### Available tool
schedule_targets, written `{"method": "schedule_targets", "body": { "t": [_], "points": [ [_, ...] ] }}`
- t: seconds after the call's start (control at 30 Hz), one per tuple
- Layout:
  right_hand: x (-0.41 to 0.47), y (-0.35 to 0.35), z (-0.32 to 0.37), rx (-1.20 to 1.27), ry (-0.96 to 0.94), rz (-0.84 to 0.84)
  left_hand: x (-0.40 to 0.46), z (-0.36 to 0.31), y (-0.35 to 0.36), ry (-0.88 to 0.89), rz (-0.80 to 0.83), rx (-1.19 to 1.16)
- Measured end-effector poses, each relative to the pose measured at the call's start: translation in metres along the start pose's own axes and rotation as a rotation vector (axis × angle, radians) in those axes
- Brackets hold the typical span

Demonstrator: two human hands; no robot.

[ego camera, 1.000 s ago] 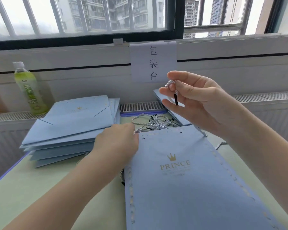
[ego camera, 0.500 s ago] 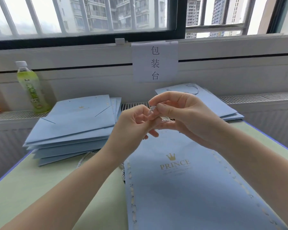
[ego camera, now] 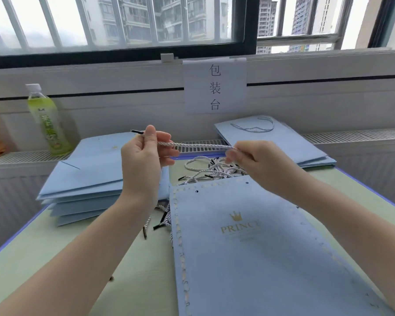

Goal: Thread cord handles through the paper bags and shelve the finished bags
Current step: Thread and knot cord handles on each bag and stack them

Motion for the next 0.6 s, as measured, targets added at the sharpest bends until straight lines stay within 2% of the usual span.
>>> {"method": "schedule_targets", "body": {
  "t": [0.1,0.17,0.23,0.3,0.37,0.43,0.5,0.6],
  "points": [
    [0.002,-0.016,0.007,0.212,-0.054,-0.146,0.009,0.004,-0.013,-0.027,-0.137,-0.012],
    [0.004,-0.016,0.005,0.267,-0.033,-0.151,0.012,0.005,-0.017,-0.017,-0.153,0.025],
    [0.007,-0.009,-0.003,0.187,0.009,-0.071,0.012,0.003,-0.017,0.022,-0.109,0.093],
    [0.005,0.003,-0.012,0.073,0.083,0.046,0.010,0.004,-0.012,0.042,-0.004,0.185],
    [0.002,0.009,-0.016,-0.024,0.078,0.043,0.005,0.005,0.000,-0.007,0.171,0.217],
    [0.000,0.015,-0.005,0.031,0.002,0.017,-0.005,0.010,0.013,-0.121,0.363,0.153],
    [-0.003,0.023,0.010,0.139,-0.074,0.062,-0.016,0.014,0.025,-0.237,0.520,0.058],
    [-0.010,0.037,0.024,0.199,-0.132,0.146,-0.025,0.018,0.034,-0.285,0.614,0.031]
  ]
}}
Point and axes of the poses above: each hand's wrist, its own x-axis towards the middle knuckle, its own y-axis out of the palm, z = x × y, the point moved 4 cm from there along x, towards the middle knuckle, and after that the axes turned 2 degrees about x, right-handed, at the moved point
